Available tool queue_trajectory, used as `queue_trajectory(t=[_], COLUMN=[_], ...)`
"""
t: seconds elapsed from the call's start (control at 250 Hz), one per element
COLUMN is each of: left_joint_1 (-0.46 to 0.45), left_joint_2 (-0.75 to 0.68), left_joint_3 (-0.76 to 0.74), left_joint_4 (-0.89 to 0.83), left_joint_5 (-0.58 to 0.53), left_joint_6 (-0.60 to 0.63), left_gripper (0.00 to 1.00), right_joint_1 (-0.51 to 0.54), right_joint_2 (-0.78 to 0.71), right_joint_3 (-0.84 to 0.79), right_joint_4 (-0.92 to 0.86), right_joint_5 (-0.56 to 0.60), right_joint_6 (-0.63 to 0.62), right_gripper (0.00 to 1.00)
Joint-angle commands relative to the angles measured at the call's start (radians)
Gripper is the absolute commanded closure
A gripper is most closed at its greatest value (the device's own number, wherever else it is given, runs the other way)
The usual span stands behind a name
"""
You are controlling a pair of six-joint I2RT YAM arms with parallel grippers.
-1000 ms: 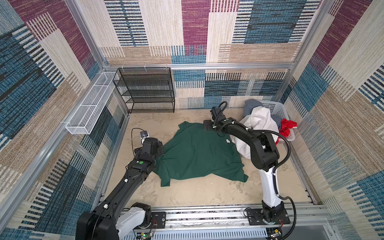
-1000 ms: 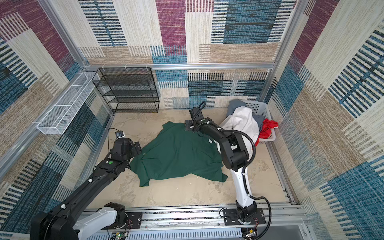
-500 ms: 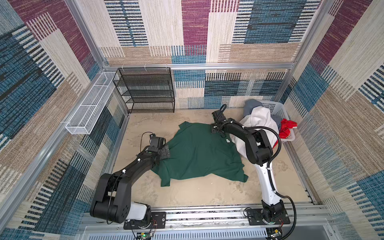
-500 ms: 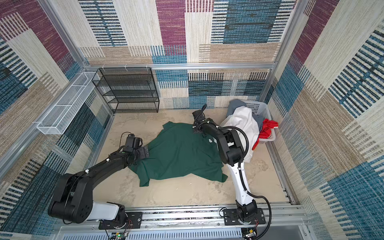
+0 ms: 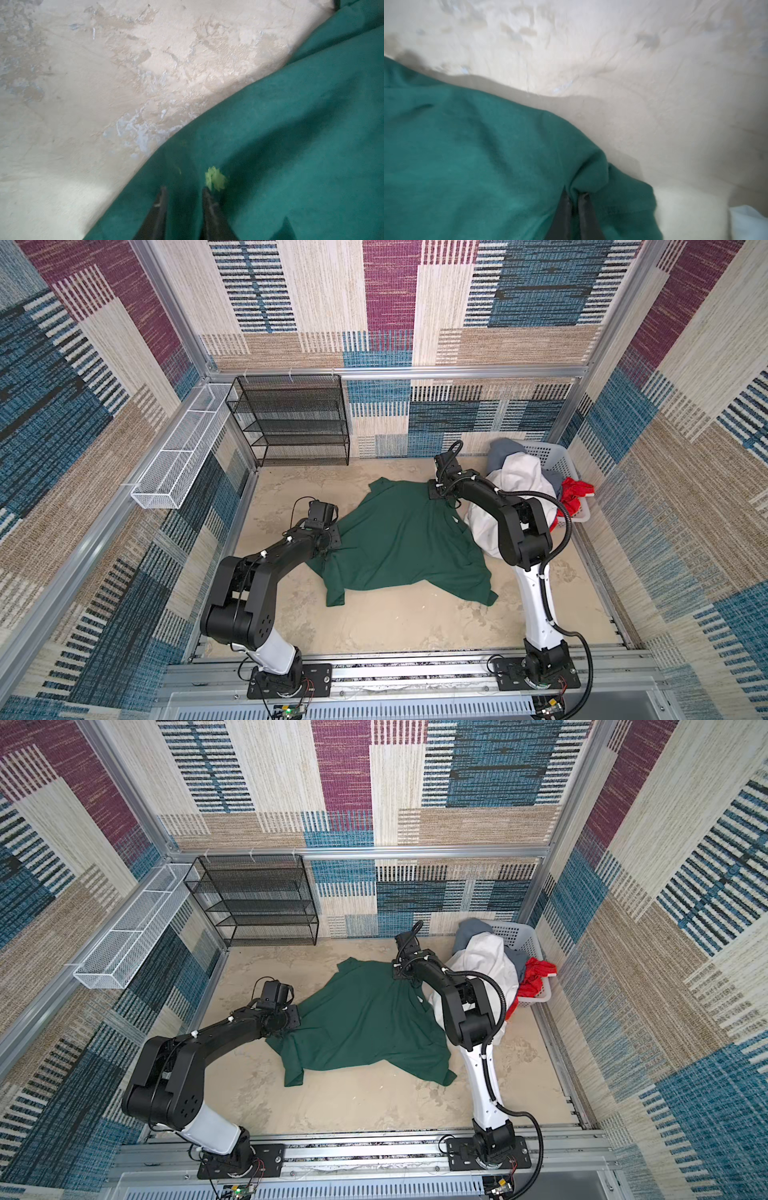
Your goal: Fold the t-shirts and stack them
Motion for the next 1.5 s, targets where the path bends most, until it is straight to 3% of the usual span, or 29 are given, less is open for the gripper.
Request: queue_trajectory(t=[0.0, 0.056, 0.112, 0.22, 0.288, 0.64, 0.76, 0.856, 1.028, 1.116, 1.152, 1.236, 1.348, 1.444, 1.496], left_joint_1=[0.005, 0.01, 0.019, 0.029, 0.04, 0.088, 0.09, 0.097, 0.112, 0.113, 0.113, 0.114, 0.116, 0.116, 0.116], left_joint_2=[0.036, 0.056, 0.072, 0.07, 0.06, 0.134, 0.202, 0.241, 0.278, 0.274, 0.271, 0.269, 0.268, 0.233, 0.203], left_joint_3=[0.05, 0.075, 0.108, 0.137, 0.136, 0.16, 0.219, 0.237, 0.279, 0.29, 0.29, 0.308, 0.366, 0.337, 0.291], left_joint_4=[-0.028, -0.031, -0.057, -0.083, -0.101, -0.104, -0.136, -0.126, -0.124, -0.122, -0.116, -0.113, -0.156, -0.156, -0.136], left_joint_5=[0.01, 0.014, 0.015, -0.019, -0.046, -0.008, 0.012, 0.028, 0.081, 0.098, 0.101, 0.101, 0.102, 0.104, 0.1], left_joint_6=[0.016, 0.018, 0.019, 0.024, 0.018, -0.017, -0.014, -0.015, -0.004, -0.001, 0.001, 0.011, 0.021, 0.006, -0.017], left_gripper=[0.82, 0.9, 0.9, 0.82, 0.68, 0.63, 0.64, 0.7, 1.0, 1.0, 1.0, 1.0, 1.0, 1.0, 0.78], right_joint_1=[-0.007, -0.015, -0.026, -0.051, -0.065, -0.076, -0.076, -0.076, -0.076, -0.076, -0.076, -0.075, -0.075, -0.065, -0.048], right_joint_2=[-0.031, -0.044, -0.058, -0.089, -0.106, -0.138, -0.174, -0.21, -0.255, -0.268, -0.273, -0.288, -0.328, -0.388, -0.432], right_joint_3=[0.0, -0.004, -0.014, -0.047, -0.073, -0.154, -0.184, -0.212, -0.253, -0.273, -0.277, -0.293, -0.335, -0.39, -0.433], right_joint_4=[0.02, 0.022, 0.028, 0.04, 0.048, 0.094, 0.108, 0.121, 0.13, 0.135, 0.133, 0.13, 0.129, 0.128, 0.14], right_joint_5=[-0.013, -0.002, 0.008, 0.034, 0.039, -0.034, -0.038, -0.046, -0.062, -0.057, -0.055, -0.061, -0.07, -0.079, -0.089], right_joint_6=[0.027, 0.039, 0.051, 0.072, 0.08, 0.078, 0.076, 0.072, 0.064, 0.062, 0.063, 0.066, 0.072, 0.078, 0.08], right_gripper=[1.0, 1.0, 1.0, 1.0, 1.0, 1.0, 0.93, 0.89, 0.81, 0.78, 0.74, 0.52, 0.01, 0.01, 0.01])
